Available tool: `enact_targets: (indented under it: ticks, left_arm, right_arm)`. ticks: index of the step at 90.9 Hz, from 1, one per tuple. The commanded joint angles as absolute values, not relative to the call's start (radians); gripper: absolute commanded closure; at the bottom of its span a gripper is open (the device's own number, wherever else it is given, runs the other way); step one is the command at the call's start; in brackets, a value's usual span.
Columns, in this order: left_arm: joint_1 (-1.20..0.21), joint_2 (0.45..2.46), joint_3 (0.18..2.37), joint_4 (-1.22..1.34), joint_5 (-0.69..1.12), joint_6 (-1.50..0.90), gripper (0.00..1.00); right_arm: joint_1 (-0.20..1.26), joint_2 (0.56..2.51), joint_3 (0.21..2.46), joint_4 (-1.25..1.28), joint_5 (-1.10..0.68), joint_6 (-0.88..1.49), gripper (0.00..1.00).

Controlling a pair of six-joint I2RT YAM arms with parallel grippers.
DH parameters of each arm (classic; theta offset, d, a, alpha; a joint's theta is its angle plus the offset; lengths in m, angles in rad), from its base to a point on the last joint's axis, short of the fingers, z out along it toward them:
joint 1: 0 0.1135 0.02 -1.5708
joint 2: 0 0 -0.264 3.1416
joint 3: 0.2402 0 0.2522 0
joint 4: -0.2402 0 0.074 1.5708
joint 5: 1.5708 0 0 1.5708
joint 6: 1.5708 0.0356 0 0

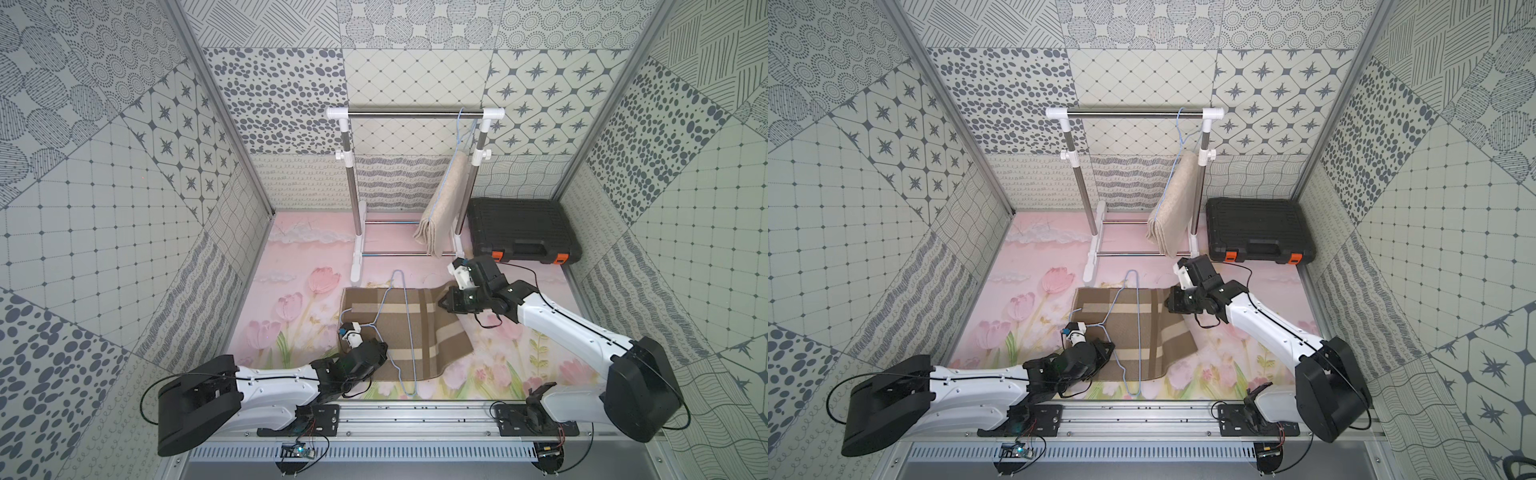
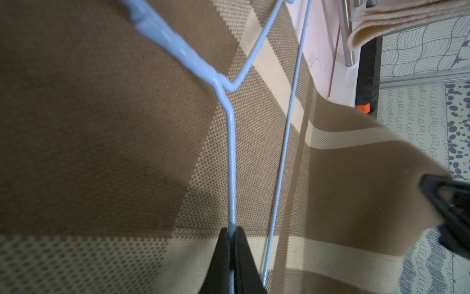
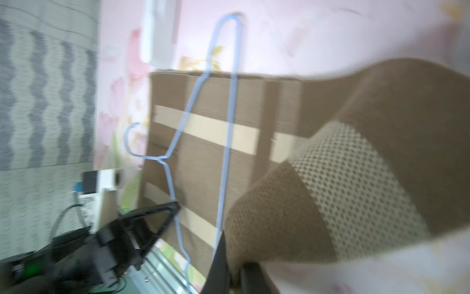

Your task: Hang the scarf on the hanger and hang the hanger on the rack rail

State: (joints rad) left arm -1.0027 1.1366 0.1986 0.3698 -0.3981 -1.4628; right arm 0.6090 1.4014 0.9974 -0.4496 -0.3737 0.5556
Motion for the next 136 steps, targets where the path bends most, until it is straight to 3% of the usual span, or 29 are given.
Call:
enact_targets:
  ticks: [1,22,48,78,79,83,85,95,115,136]
  left_arm:
    - [-1.011,1.124,0.223,0.247,-0.415,-1.463,1.0]
    - [-1.015,1.085,0.259,0.191,-0.421,-1.422,1.0]
    - [-1.031,0.98,0.331,0.093,-0.471,-1.348,1.0]
    - [-1.071,1.043,0.458,0.151,-0.467,-1.202,1.0]
    - [-1.071,1.045,0.455,0.155,-0.467,-1.203,1.0]
    - [-1.071,1.047,0.447,0.161,-0.47,-1.208,1.0]
    - [-1.071,1.046,0.443,0.159,-0.471,-1.208,1.0]
    - [-1.071,1.044,0.427,0.142,-0.477,-1.213,1.0]
    - [-1.07,1.052,0.429,0.135,-0.48,-1.198,1.0]
    - [-1.071,1.055,0.432,0.174,-0.469,-1.154,1.0]
  right_arm:
    - [0.689,1.551,1.109,-0.336,-0.463,0.614,1.0]
    - [0.762,1.832,1.163,-0.174,-0.486,0.67,1.0]
    - [0.785,1.886,1.032,-0.058,-0.562,0.676,1.0]
    - [0.824,1.995,1.111,-0.041,-0.585,0.656,1.0]
    - [0.82,1.991,1.105,-0.042,-0.584,0.656,0.96]
    - [0.795,1.923,1.076,-0.054,-0.576,0.653,0.62]
    - [0.781,1.885,1.061,-0.064,-0.566,0.649,0.54]
    - [0.709,1.7,1.026,-0.16,-0.517,0.61,0.38]
    - [0.691,1.576,1.097,-0.363,-0.525,0.548,0.32]
    - [0.803,1.609,1.229,-0.513,-0.435,0.475,0.29]
